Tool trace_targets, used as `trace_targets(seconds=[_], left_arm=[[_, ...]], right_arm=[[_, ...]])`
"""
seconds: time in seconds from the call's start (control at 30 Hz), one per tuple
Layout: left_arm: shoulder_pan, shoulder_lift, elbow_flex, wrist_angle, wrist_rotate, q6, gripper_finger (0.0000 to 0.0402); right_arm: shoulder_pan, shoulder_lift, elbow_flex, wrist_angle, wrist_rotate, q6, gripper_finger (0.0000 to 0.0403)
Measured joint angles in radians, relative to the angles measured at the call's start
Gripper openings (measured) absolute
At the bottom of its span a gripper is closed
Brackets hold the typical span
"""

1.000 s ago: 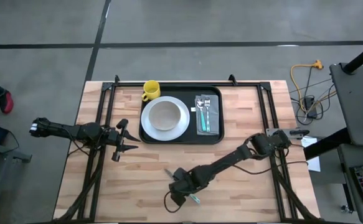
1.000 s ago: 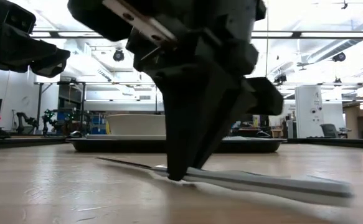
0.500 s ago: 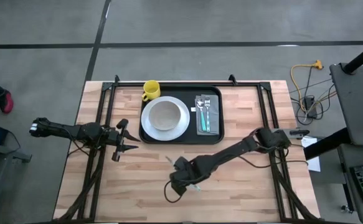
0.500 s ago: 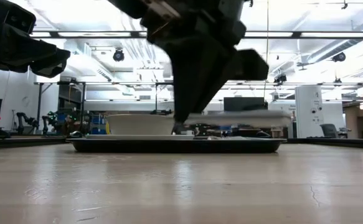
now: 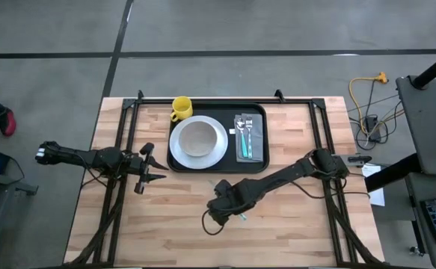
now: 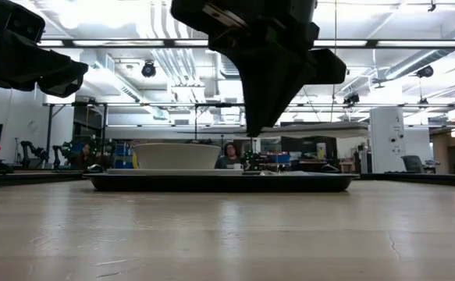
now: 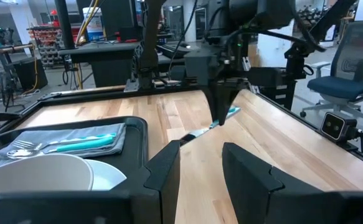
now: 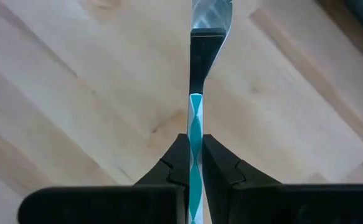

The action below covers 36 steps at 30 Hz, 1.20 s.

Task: Set up tray
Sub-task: Put the white knife on top of the napkin beside the white fork

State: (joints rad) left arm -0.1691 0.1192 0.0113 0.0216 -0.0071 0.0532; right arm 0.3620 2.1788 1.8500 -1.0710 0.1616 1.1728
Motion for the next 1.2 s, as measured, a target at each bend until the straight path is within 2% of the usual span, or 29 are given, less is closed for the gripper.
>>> trace_targets(seconds=[0.27, 0.43, 0.53, 0.7, 0.9, 1.2], left_arm=[[0.0, 0.0, 0.0, 0.0, 0.0, 0.0, 0.0102], [0.0, 0.0, 0.0, 0.0, 0.0, 0.0, 0.0102], [0.0, 0.0, 0.0, 0.0, 0.0, 0.0, 0.0102], [0.0, 0.0, 0.0, 0.0, 0.0, 0.0, 0.0102], [0.0, 0.0, 0.0, 0.0, 0.0, 0.0, 0.0102], [0.0, 0.0, 0.0, 0.0, 0.0, 0.0, 0.0102]], right_arm=[[-0.051, -0.099, -0.178, 0.017, 0.002, 0.012, 0.0013], [-0.083, -0.232, -0.372, 0.164, 0.022, 0.031, 0.0013], [-0.113, -0.315, -0.483, 0.222, 0.039, 0.077, 0.0013], [-0.168, -0.405, -0.613, 0.223, 0.048, 0.171, 0.0013], [-0.268, -0.449, -0.675, 0.224, 0.048, 0.194, 0.0013], [-0.423, -0.449, -0.678, 0.225, 0.033, 0.18, 0.0013]])
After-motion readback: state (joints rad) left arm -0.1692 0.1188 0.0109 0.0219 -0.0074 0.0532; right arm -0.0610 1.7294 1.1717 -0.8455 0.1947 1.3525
